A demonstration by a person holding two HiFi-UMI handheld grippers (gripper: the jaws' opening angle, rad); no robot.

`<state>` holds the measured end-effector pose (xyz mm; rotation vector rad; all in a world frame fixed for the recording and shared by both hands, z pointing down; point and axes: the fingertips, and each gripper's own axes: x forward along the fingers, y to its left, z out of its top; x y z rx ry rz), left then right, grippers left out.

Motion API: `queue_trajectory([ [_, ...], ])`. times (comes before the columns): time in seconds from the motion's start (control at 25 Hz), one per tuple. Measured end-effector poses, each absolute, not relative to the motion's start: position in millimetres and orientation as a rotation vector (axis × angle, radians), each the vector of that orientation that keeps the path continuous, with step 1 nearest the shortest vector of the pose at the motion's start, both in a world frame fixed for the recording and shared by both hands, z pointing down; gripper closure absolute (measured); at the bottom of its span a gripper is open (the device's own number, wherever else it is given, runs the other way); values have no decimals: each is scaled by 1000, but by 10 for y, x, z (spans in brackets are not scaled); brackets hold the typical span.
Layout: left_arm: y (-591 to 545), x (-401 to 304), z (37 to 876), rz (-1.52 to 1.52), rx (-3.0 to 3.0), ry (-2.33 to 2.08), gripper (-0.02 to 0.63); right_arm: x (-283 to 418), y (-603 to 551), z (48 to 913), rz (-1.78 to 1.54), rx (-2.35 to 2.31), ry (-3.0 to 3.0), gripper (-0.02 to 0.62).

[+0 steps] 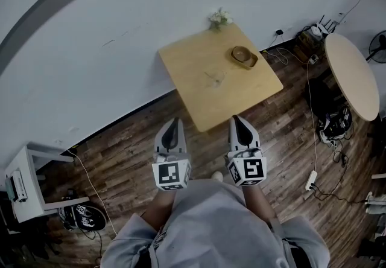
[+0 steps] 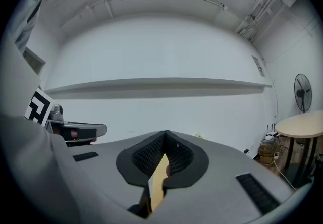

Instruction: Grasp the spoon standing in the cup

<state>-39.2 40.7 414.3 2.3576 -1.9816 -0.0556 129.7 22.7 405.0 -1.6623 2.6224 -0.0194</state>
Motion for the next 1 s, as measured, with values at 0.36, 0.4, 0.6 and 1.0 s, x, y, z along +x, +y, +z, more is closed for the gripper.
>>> queue_trajectory([
  [0.36, 564, 21, 4189, -36, 2317, -2008, 604, 1695, 331, 4097, -36, -1614, 2649, 597],
  [0.4, 577, 58, 4200, -34, 2315, -2009, 604, 1723, 341, 4110, -37, -1608, 2654, 597],
  [0.6, 617, 238, 4231, -14, 2315, -2005, 604, 1888, 351, 4162, -56, -1603, 2656, 597],
  [1.0, 401, 152, 4269, -7, 2318, -1990, 606, 1846, 148, 4206, -80, -1653, 2630, 597],
])
